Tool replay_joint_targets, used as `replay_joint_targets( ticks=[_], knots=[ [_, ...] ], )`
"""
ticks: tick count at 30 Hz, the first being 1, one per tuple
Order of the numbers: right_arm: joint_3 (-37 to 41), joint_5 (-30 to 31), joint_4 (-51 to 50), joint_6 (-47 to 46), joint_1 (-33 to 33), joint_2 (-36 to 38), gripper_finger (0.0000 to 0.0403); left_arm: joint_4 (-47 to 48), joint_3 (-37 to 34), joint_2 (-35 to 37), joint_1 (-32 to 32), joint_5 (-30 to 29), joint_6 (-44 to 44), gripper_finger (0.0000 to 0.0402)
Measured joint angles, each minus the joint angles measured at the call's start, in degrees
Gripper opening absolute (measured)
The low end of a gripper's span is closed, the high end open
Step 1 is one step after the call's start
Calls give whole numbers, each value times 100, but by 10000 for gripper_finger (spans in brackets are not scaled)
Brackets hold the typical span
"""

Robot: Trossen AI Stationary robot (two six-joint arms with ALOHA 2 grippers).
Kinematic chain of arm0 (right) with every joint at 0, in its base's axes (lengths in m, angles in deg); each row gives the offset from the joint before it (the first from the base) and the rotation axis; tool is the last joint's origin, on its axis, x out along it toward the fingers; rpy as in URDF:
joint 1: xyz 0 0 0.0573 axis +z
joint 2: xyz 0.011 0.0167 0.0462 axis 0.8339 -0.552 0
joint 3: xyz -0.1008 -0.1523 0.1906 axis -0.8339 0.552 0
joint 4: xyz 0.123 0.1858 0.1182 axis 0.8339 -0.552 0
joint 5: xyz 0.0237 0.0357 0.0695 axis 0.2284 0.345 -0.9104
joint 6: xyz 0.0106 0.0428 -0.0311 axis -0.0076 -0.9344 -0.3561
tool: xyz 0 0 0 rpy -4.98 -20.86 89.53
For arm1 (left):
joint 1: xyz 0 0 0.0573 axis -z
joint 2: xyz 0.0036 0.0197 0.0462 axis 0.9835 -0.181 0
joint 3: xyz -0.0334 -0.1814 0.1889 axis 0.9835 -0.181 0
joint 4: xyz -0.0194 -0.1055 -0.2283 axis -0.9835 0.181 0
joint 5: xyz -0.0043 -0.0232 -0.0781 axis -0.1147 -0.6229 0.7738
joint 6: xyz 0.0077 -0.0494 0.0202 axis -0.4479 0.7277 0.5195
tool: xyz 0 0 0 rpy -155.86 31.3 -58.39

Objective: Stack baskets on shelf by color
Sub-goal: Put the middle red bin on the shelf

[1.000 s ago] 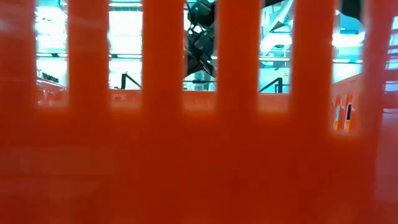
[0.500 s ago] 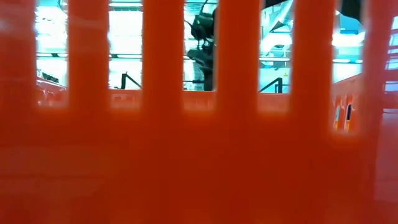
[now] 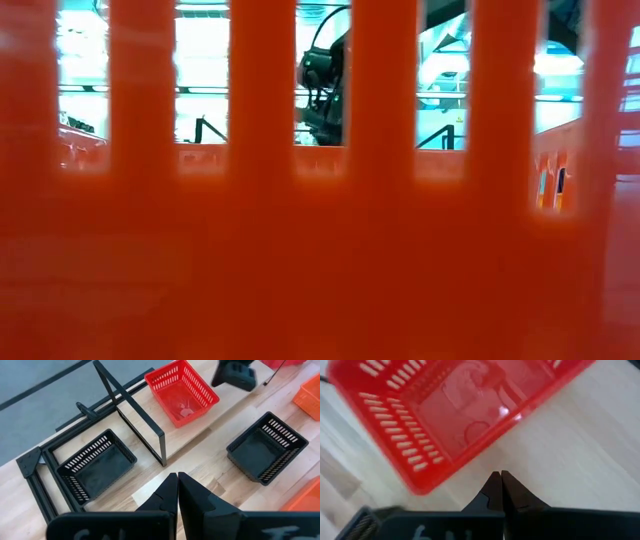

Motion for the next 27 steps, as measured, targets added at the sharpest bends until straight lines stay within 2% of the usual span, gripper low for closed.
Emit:
replay_joint_targets(
  ticks=[11,16,23,27],
  knots=[
    [-6,-113,484,114,-108,-39,0,-2,0,-3,2,2,-4,0],
    [3,-384,548,114,-67,56,0,0,0,-2,0,1,-4,0],
    [-775,-505,982,272,83,162,0,-4,0,-4,0,-6,1,0],
    [-941,-514,1198,280,124,145,0,-109,0,-2,2,-11,1,0]
  ],
)
